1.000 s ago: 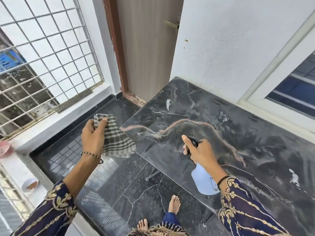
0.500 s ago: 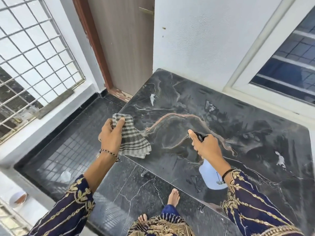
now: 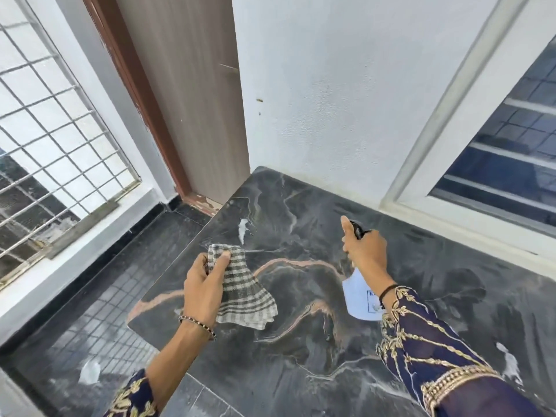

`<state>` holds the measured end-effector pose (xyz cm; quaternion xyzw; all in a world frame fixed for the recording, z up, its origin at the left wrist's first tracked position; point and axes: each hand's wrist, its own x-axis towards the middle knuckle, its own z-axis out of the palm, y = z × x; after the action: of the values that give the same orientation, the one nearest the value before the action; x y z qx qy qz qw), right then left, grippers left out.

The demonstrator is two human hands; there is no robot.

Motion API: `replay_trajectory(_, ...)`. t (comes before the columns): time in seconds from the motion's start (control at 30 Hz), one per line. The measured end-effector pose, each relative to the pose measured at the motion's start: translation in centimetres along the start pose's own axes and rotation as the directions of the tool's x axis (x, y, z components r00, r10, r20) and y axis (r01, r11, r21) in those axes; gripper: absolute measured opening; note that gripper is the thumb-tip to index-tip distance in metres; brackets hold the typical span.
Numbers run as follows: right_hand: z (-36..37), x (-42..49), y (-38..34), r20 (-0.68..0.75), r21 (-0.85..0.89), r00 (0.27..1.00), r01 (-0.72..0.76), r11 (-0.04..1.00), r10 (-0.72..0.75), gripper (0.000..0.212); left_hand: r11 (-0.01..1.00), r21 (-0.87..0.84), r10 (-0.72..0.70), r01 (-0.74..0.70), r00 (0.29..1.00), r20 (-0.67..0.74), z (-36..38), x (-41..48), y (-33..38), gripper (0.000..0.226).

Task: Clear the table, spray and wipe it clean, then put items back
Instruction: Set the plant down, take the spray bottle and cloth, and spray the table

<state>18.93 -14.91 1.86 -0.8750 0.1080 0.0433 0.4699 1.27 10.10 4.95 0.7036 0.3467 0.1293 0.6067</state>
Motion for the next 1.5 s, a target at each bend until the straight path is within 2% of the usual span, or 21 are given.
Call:
replay_trajectory(0.17, -1.3, 3.5, -0.8, 0.05, 0.075, 0.999, 0.009, 0.997, -0.013, 0.059, 1.0, 0.001, 0.004, -0.004, 1.0, 0.004, 2.3, 0.9, 0.3, 0.062)
replay_trajectory(0.27, -2.0, 6.1, 0.0, -0.03, 0.059, 0.999, 0.022, 0.998, -0.02, 0.061, 1.0, -0.028, -0.001, 0.001, 1.0, 0.016, 4.0, 1.2, 0.6, 0.062)
replay_trajectory(0.4, -4.0, 8.0, 0.7, -0.094, 0.098, 0.994, -0.038, 0.994, 0.048, 0.06, 0.998, -0.051, 0.022, -0.02, 0.999, 0.029, 5.6, 1.0, 0.7, 0.042)
replay_trajectory(0.47, -5.1, 8.4, 1.4, -0.1, 0.145, 0.991, -0.069, 0.987, 0.084, 0.053, 0.999, -0.045, 0.022, -0.02, 0.999, 0.038, 5.9, 0.9, 0.6, 0.045)
replay_trajectory(0.53, -6.3, 8.4, 2.5, -0.105, 0.106, 0.991, -0.076, 0.991, 0.087, 0.051, 0.998, -0.046, 0.032, -0.03, 0.999, 0.035, 6.0, 0.8, 0.4, 0.046)
replay_trajectory(0.7, -8.8, 7.4, 6.3, -0.194, 0.024, 0.966, -0.167, 0.986, 0.169, 0.073, 0.998, -0.049, 0.041, -0.039, 0.999, 0.033, 5.5, 0.2, 0.1, 0.051)
replay_trajectory(0.83, -10.7, 4.1, 8.1, -0.218, 0.057, 0.949, -0.22, 0.974, 0.227, 0.069, 0.997, -0.059, 0.055, -0.052, 0.997, 0.049, 4.6, -1.1, -0.1, 0.051)
replay_trajectory(0.97, -11.7, 0.2, 9.4, -0.204, 0.061, 0.955, -0.206, 0.977, 0.214, 0.075, 0.994, -0.09, 0.074, -0.068, 0.995, 0.065, 2.8, -3.3, -0.5, 0.028)
replay_trajectory(1.1, -11.9, -4.0, 8.9, -0.196, 0.054, 0.961, -0.189, 0.98, 0.196, 0.071, 0.989, -0.126, 0.087, -0.079, 0.994, 0.059, 0.5, -5.9, -1.2, 0.045)
replay_trajectory(1.23, -12.2, -8.6, 8.3, -0.114, 0.107, 0.98, -0.15, 0.983, 0.162, 0.063, 0.989, -0.125, 0.089, -0.085, 0.996, 0.027, -2.3, -9.1, -1.5, 0.04)
replay_trajectory(1.4, -12.0, -14.0, 9.2, -0.132, 0.019, 0.986, -0.102, 0.995, 0.103, 0.072, 0.992, -0.101, 0.08, -0.081, 0.997, -0.015, -5.9, -12.3, -2.9, 0.059)
replay_trajectory(1.5, -11.9, -17.3, 10.1, -0.056, -0.033, 0.993, -0.108, 0.994, 0.106, 0.076, 0.988, -0.125, 0.088, -0.091, 0.996, -0.028, -7.7, -14.0, -3.5, 0.058)
